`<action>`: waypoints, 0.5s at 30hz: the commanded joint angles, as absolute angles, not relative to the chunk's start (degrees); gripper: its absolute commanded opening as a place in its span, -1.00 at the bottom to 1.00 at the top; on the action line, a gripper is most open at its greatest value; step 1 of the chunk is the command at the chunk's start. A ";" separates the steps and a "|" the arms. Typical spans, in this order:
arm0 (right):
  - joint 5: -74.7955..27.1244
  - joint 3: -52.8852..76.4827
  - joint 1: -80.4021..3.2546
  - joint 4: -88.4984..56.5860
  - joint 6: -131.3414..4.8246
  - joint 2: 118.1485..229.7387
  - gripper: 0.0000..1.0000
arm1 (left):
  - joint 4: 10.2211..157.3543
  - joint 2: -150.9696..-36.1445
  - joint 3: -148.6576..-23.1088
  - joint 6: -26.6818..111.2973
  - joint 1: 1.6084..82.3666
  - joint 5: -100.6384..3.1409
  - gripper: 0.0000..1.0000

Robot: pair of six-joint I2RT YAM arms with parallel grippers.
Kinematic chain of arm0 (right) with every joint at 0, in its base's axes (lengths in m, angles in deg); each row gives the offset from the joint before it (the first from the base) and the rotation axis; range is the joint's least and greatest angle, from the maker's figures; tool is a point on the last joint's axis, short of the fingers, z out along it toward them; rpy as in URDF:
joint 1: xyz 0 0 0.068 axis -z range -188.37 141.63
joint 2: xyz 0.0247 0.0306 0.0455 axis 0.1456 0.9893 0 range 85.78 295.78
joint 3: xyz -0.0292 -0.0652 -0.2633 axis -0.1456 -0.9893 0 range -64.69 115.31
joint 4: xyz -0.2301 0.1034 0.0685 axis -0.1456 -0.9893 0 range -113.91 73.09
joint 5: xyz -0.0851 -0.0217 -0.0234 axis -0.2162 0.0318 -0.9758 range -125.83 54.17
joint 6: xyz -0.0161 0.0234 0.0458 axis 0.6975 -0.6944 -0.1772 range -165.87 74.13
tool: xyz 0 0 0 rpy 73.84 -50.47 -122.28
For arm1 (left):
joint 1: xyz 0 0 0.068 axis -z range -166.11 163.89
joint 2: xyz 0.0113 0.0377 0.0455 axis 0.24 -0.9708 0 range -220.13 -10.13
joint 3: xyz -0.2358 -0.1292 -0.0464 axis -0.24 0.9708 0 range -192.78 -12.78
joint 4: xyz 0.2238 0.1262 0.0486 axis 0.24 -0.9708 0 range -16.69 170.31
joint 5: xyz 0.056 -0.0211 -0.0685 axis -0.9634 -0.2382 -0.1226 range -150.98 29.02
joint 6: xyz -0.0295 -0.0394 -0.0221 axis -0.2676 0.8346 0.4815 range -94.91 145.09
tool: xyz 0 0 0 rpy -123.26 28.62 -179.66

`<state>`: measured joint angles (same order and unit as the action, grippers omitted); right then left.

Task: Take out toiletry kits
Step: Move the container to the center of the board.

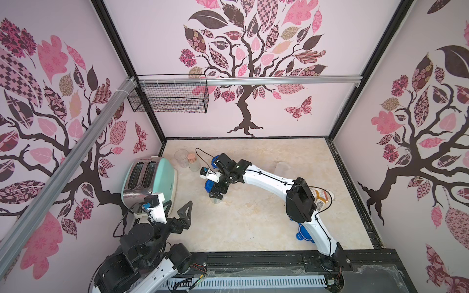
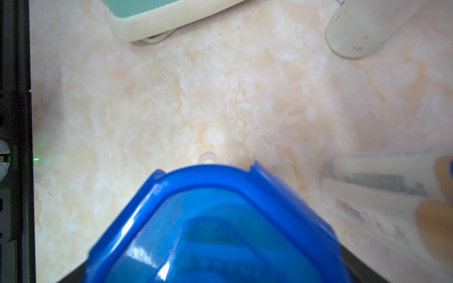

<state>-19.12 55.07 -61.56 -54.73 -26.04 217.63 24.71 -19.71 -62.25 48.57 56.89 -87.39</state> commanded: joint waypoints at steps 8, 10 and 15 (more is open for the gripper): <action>-19.33 54.54 -62.08 -50.54 -27.02 213.57 0.97 | 25.94 -20.10 -61.84 47.67 56.52 -87.08 0.83; -18.88 54.31 -62.09 -50.57 -26.98 213.39 0.92 | 25.99 -20.14 -61.89 47.66 56.52 -87.01 0.83; -18.49 54.24 -62.10 -51.18 -27.71 212.91 0.78 | 26.02 -20.15 -61.80 47.66 56.52 -86.93 0.83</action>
